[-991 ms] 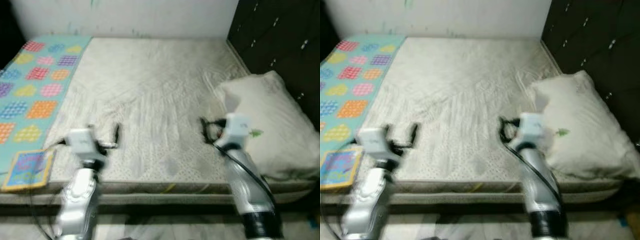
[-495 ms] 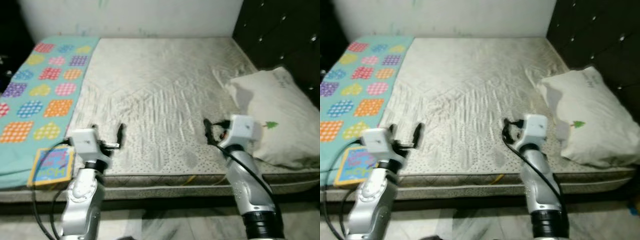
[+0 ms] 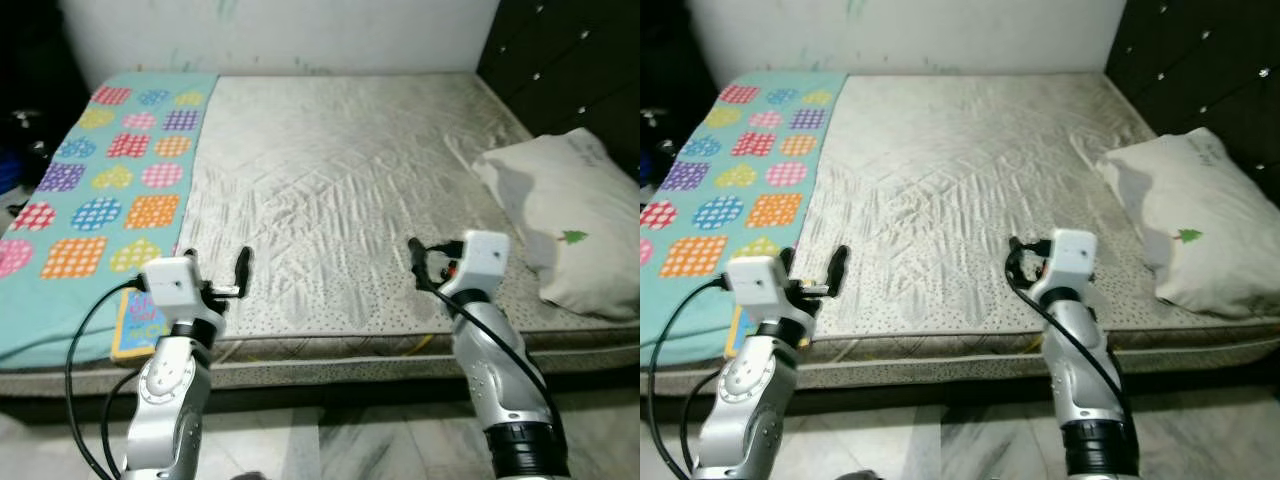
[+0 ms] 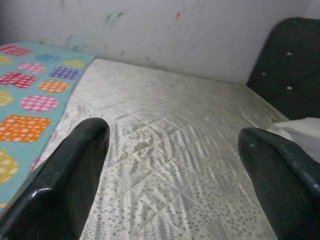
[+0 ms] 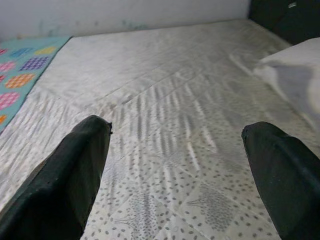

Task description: Clean up the room

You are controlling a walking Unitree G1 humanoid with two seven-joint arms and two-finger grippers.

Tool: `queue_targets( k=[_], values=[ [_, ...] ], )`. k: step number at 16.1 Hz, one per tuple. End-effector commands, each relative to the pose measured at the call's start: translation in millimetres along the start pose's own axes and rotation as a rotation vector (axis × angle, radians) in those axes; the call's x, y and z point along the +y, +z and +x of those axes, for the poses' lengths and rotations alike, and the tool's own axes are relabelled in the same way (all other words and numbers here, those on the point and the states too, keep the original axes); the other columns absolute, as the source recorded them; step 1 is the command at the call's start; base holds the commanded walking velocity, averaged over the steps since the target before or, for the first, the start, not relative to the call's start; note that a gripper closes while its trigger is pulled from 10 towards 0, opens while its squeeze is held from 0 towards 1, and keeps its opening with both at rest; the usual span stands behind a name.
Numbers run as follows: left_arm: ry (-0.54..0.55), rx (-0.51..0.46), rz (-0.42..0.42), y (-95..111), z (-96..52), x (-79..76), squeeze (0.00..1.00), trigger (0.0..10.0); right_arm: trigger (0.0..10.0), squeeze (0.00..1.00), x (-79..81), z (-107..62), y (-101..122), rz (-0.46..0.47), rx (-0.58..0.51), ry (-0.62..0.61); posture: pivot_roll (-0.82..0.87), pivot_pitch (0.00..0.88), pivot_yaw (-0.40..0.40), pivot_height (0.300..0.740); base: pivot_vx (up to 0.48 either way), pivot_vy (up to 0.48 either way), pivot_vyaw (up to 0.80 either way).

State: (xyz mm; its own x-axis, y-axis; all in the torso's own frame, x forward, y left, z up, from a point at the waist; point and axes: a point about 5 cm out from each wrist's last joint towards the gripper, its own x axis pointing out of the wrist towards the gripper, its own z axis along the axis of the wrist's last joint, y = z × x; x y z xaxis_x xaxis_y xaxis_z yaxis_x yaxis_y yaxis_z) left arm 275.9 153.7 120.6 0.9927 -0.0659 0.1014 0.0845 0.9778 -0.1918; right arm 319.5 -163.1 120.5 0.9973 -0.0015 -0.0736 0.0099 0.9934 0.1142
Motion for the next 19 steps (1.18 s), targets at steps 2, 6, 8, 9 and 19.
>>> queue_targets(
  k=[2, 6, 8, 9, 19],
  values=[
    [0.016, -0.006, 0.016, 2.6, 0.0, 6.1, 0.00, 10.0, 10.0, 0.00, 5.7, 1.2, 3.5, 0.004, -0.013, 0.013, -0.02, 0.096, -0.021, 0.740, 0.000, 0.414, 0.00],
    [-0.017, -0.029, 0.015, 5.6, -1.0, 2.1, 0.00, 10.0, 10.0, 0.00, 5.6, 1.1, 3.4, 0.001, -0.011, 0.014, -0.03, 0.102, -0.021, 0.740, 0.000, 0.000, 0.00],
    [-0.026, -0.030, 0.013, 5.8, -1.4, 1.1, 0.00, 10.0, 10.0, 0.00, 6.0, 1.0, 3.5, 0.000, -0.011, 0.015, -0.03, 0.103, -0.021, 0.740, 0.000, 0.000, 0.00],
    [-0.029, -0.030, 0.009, 5.8, -1.4, 0.9, 0.00, 10.0, 10.0, 0.00, 6.0, 1.0, 3.5, 0.000, -0.011, 0.015, -0.03, 0.103, -0.021, 0.740, 0.000, 0.000, 0.00],
    [-0.044, -0.031, 0.005, 6.4, -1.2, 1.0, 0.00, 10.0, 10.0, 0.00, 5.9, 0.4, 1.8, -0.004, -0.008, 0.012, -0.03, 0.101, -0.016, 0.740, 0.349, 0.000, 0.00]
  ],
)
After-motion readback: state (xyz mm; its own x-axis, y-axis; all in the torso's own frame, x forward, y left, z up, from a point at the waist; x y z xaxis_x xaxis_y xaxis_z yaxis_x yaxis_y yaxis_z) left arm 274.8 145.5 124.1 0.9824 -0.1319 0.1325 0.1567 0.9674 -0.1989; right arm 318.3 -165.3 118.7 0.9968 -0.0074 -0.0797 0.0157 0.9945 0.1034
